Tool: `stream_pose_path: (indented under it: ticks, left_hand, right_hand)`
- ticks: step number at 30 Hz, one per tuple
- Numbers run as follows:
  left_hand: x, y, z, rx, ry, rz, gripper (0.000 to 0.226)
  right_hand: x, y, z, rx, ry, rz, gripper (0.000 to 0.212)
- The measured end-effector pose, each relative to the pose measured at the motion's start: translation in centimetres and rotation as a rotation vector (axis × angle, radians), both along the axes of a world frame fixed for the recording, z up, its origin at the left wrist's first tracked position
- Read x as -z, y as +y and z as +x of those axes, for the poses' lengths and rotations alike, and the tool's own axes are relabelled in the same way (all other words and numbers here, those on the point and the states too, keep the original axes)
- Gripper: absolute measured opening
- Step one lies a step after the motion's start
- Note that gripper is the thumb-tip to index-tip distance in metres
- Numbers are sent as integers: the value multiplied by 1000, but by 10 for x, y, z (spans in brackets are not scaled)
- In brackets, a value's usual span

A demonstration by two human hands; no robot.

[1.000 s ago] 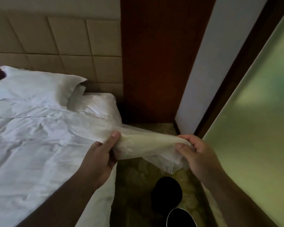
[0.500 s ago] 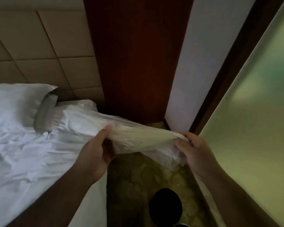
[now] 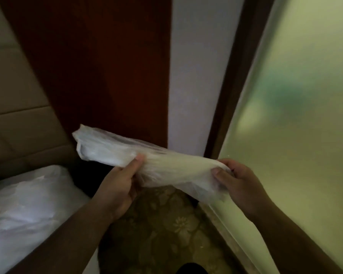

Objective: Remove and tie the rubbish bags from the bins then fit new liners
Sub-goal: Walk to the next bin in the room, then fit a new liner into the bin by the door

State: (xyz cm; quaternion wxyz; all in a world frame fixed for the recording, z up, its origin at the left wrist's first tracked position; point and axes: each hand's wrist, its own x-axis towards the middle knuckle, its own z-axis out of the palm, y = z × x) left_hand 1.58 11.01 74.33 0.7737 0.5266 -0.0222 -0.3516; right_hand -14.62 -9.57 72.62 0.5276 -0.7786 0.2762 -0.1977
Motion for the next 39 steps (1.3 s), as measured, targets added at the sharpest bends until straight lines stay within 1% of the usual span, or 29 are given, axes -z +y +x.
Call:
stream_pose_path:
  ticks: [3,7,11,12,14,16,20,22,24,26,30,33,35,39]
  left_hand:
    - [8,-50,19,126,-8,-19,27]
    - [24,-107,47,317,-3,-43,34]
    - [36,-148,72,489,86,-50,45]
    - [39,-157,71,565,96,-34,42]
    - [53,-171,65,672,111,-8,24]
    - [68,-174,52,737,135,26,19]
    - [109,-176,35,847,306,100,29]
    - [128,-175,28,902,347,146,27]
    - [142,-173,21,942,345,172,23]
    - [157,-169,16,938,342,202,24]
    - [211,-153,8,912,362,325,43]
    - [266,-134,4,877,382,434,41]
    - [302,-120,0,866,364,504,41]
    - [361,-93,-12,862,326,560,40]
  right_hand:
    - [1,-22,-13,148,-3,2,14]
    - [3,-35,-19,338,-15,59,14]
    - [14,-30,-14,494,5,118,13]
    - [18,-27,-14,539,19,130,13]
    - [29,-18,-17,605,73,138,14]
    - [42,-5,-26,666,142,141,13]
    - [67,23,-50,784,206,184,12]
    - [83,34,-61,830,231,202,12]
    - [102,44,-69,865,242,233,11]
    - [127,52,-74,875,235,280,11]
    - [192,70,-82,844,279,383,11]
    - [247,92,-90,842,267,504,11]
    - [283,111,-97,851,277,555,11]
    - [340,146,-106,880,260,594,12]
